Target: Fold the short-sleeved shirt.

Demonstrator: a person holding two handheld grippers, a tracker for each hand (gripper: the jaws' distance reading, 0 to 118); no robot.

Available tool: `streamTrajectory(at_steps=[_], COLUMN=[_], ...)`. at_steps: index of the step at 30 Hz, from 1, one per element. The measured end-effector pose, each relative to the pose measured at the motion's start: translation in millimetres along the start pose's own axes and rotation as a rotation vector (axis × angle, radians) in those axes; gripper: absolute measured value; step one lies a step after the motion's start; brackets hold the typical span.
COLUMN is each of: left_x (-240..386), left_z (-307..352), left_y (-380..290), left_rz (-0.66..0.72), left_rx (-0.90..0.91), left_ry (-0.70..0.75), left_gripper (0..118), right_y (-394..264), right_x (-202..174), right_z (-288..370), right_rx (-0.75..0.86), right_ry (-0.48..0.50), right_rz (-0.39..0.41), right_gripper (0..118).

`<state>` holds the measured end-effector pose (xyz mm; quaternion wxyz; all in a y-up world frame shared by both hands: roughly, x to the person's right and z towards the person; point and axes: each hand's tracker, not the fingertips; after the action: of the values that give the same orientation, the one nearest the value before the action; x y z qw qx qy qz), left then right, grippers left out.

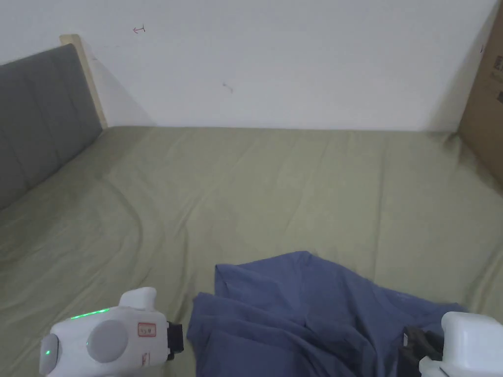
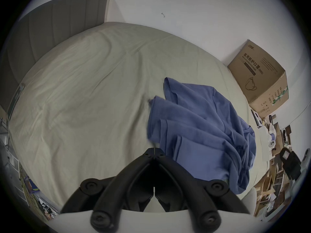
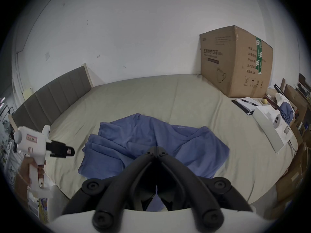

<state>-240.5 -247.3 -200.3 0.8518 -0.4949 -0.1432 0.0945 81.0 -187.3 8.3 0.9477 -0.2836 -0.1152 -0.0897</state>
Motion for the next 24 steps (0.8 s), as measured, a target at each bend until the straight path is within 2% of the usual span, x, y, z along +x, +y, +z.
streamTrajectory(at_steps=[2, 3, 4, 6, 7, 8, 13, 15, 17, 18, 19, 20, 21, 24], left_x=[3.5, 6.5, 13.9, 21.9, 27.1, 30.7, 27.6, 24.7, 23.7, 24.7, 26.6, 27.5, 27.6, 19.8], left_z=[-12.9, -22.3, -29.0, -48.2, -56.5, -62.4, -100.5, -105.9, -106.6, -105.6, -99.0, -94.5, -91.9, -82.1], left_y=[15.3, 23.8, 32.3, 43.2, 47.0, 50.9, 67.0, 60.6, 52.1, 45.5, 40.2, 38.2, 37.7, 43.8], left_rz=[-0.006, -0.024, -0.049, -0.125, -0.152, -0.178, -0.189, -0.24, -0.297, -0.335, -0.35, -0.352, -0.354, -0.292], left_rx=[0.003, -0.004, -0.03, -0.059, -0.057, -0.044, -0.084, -0.07, -0.064, -0.047, -0.001, 0.02, 0.026, 0.013], left_ry=[-0.001, 0.002, 0.001, 0.02, 0.036, 0.042, 0.064, 0.075, 0.056, 0.073, 0.094, 0.108, 0.141, 0.081], left_gripper=[0, 4, 25, 78, 101, 104, 104, 100, 85, 71, 40, 20, 8, 3], right_y=[-0.6, -0.8, -0.7, 0.0, 0.5, 0.8, 0.5, -0.9, -2.9, -4.0, -5.0, -5.8, -6.7, -5.1], right_x=[-3.5, -4.7, -5.2, -4.8, -4.2, -3.5, 2.2, 4.6, 7.6, 9.9, 12.2, 14.1, 16.0, 20.6], right_z=[-9.1, -13.7, -18.2, -26.3, -30.8, -35.1, -53.3, -57.4, -59.8, -61.9, -63.7, -65.0, -65.9, -67.7], right_rx=[-0.022, -0.032, -0.041, -0.056, -0.062, -0.067, -0.103, -0.114, -0.124, -0.13, -0.136, -0.14, -0.144, -0.157], right_ry=[0.006, 0.007, 0.007, 0.002, -0.001, -0.004, -0.01, -0.017, -0.026, -0.031, -0.034, -0.036, -0.038, -0.05], right_rz=[0.006, 0.011, 0.016, 0.028, 0.031, 0.033, 0.014, 0.018, 0.022, 0.018, 0.01, -0.002, -0.015, -0.026], right_gripper=[0, 0, 0, 0, 0, 0, 0, 0, 0, 0, 0, 0, 0, 0])
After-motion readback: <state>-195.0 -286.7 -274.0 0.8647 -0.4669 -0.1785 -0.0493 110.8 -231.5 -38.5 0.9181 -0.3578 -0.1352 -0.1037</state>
